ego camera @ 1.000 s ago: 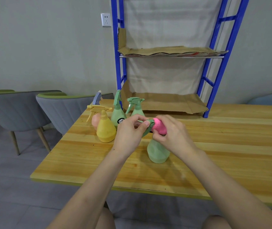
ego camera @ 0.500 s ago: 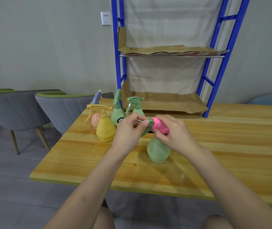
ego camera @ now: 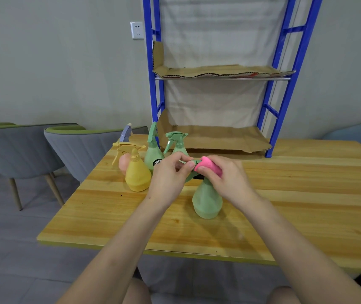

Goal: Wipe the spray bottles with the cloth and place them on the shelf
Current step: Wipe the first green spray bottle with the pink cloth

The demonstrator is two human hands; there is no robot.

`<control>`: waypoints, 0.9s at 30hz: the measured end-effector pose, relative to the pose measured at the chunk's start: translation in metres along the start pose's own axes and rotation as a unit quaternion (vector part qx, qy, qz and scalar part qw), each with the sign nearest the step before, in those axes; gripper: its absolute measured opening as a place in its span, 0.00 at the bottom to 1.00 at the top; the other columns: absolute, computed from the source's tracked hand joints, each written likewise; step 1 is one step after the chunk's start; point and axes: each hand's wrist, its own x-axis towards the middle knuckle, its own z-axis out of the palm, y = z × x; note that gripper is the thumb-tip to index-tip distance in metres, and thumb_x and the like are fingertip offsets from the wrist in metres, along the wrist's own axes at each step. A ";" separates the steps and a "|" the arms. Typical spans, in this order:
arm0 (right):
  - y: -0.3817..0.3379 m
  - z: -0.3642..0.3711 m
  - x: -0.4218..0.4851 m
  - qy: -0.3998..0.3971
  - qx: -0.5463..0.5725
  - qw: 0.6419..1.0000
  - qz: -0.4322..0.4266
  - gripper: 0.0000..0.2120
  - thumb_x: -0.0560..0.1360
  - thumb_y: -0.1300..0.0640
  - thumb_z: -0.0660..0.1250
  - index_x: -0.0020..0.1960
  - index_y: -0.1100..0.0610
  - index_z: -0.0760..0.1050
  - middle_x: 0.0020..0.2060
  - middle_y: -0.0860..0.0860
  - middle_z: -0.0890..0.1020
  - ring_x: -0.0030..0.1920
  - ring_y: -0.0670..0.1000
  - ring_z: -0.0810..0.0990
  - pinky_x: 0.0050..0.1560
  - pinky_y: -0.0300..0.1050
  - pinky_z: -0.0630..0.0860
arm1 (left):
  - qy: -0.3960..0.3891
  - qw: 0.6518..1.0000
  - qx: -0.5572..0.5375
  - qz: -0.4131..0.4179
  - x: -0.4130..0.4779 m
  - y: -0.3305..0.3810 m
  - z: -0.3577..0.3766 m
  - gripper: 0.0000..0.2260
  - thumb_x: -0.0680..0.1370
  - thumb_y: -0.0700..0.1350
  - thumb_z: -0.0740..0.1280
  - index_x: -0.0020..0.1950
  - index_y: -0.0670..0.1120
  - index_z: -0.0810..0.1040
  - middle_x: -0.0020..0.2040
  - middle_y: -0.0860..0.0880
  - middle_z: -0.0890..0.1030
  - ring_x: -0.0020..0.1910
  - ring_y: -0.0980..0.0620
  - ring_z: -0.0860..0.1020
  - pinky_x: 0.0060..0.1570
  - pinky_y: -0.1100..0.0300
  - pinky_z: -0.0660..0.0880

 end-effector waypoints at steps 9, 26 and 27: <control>0.010 -0.031 0.010 -0.168 0.018 0.985 0.030 0.13 0.81 0.52 0.72 0.65 0.45 0.79 0.50 0.40 0.85 0.51 0.44 0.82 0.51 0.45 0.79 | -0.012 0.999 0.036 0.010 0.001 0.005 -0.002 0.04 0.82 0.51 0.70 0.54 0.53 0.83 0.45 0.57 0.85 0.46 0.62 0.81 0.41 0.67 0.73; 0.007 -0.050 0.004 -0.240 0.112 0.962 0.070 0.24 0.85 0.61 0.65 0.73 0.38 0.73 0.49 0.39 0.84 0.42 0.40 0.78 0.45 0.35 0.75 | -0.010 0.998 0.060 0.006 0.000 0.006 -0.002 0.04 0.83 0.53 0.68 0.55 0.55 0.81 0.46 0.56 0.85 0.47 0.58 0.82 0.48 0.54 0.81; 0.008 -0.051 0.004 -0.242 0.112 0.961 0.072 0.23 0.84 0.61 0.66 0.74 0.39 0.73 0.51 0.39 0.84 0.44 0.41 0.79 0.46 0.36 0.77 | -0.009 0.998 0.058 0.006 -0.001 0.006 -0.002 0.04 0.83 0.53 0.68 0.55 0.55 0.81 0.46 0.56 0.85 0.47 0.58 0.82 0.48 0.53 0.82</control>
